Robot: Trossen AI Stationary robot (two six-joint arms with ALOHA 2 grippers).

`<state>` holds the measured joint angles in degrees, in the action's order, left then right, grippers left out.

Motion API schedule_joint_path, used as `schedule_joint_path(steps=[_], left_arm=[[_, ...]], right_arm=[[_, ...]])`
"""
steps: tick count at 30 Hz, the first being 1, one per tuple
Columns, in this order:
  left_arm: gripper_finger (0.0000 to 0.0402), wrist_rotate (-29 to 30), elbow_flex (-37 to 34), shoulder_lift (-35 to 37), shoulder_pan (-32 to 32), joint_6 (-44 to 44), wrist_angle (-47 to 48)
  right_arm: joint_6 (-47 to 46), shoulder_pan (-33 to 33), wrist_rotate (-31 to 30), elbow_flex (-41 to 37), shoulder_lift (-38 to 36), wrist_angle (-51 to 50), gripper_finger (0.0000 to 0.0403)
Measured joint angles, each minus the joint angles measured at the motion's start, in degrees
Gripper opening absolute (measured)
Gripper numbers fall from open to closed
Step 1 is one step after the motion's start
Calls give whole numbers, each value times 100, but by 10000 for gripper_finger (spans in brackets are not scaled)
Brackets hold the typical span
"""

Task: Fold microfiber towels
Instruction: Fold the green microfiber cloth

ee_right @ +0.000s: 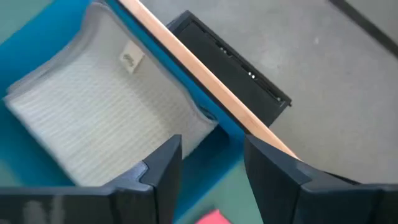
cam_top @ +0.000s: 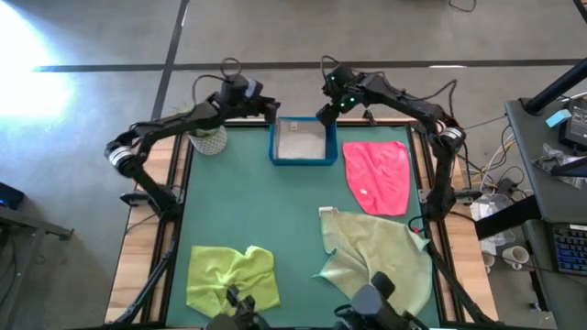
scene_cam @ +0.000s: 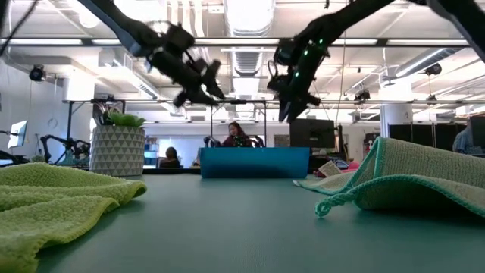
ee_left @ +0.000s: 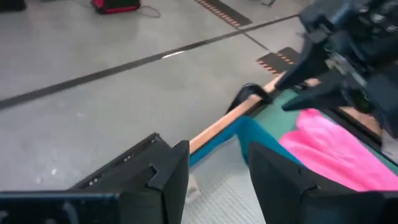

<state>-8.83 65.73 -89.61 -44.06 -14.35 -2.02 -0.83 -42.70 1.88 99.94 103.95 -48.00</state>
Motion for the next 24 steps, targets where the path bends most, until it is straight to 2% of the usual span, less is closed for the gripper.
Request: schedule_joint_path(steps=[10, 18, 24], left_arm=[[148, -58, -103, 1335, 602, 871, 2502], [148, -139, -790, 2090, 1725, 1068, 2977], [147, -262, -1325, 2594, 2399, 683, 3322]], right_arm=[[12, 256, 167, -39, -760, -895, 138], [-595, 1038, 307, -693, -1204, -885, 126], [-1387, 1820, 309, -1004, -1275, -811, 125]])
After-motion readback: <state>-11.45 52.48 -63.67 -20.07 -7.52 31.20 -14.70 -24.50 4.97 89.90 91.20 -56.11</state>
